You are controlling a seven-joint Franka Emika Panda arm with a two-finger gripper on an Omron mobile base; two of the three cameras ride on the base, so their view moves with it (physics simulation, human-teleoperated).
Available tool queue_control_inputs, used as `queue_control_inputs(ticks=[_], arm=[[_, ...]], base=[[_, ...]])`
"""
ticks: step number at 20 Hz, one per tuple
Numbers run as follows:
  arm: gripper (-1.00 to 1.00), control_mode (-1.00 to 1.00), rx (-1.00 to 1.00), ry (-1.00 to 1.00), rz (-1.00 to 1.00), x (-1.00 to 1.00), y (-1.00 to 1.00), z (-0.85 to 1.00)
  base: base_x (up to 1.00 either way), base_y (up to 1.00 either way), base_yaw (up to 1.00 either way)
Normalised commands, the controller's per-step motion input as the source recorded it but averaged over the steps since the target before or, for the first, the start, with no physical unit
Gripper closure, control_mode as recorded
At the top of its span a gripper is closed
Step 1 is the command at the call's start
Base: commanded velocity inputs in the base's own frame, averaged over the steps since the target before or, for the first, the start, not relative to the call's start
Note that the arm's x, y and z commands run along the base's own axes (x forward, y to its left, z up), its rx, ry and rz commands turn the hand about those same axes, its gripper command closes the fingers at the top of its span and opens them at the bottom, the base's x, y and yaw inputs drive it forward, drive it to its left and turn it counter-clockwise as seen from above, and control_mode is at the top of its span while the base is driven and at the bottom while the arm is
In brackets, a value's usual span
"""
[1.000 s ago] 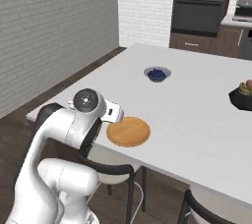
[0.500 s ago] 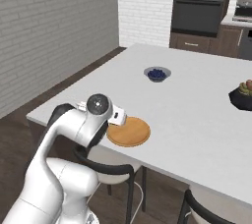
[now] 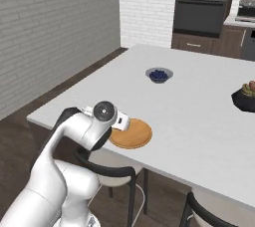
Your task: Start the toaster. Once the lever pops up, take the bread to the plate on the dining counter.
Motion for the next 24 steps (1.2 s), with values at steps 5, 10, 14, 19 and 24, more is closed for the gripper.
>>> queue_control_inputs(ticks=[5, 10, 14, 19, 24], arm=[[1.0, -1.0, 0.0, 0.01, 0.0, 0.31, -0.09, -0.32], [1.0, -1.0, 0.0, 0.0, 0.03, 0.34, -0.15, -0.18], [1.0, -1.0, 0.0, 0.0, 0.06, 0.27, -0.19, -0.26], [1.0, -1.0, 0.0, 0.02, 0.08, 0.34, -0.23, -0.39], [1.0, -1.0, 0.0, 0.02, 0.1, 0.31, -0.1, -0.3]], base=[[0.0, 0.0, 0.0], [0.0, 0.0, 0.0], [0.0, 0.0, 0.0], [0.0, 0.0, 0.0], [0.0, 0.0, 0.0]])
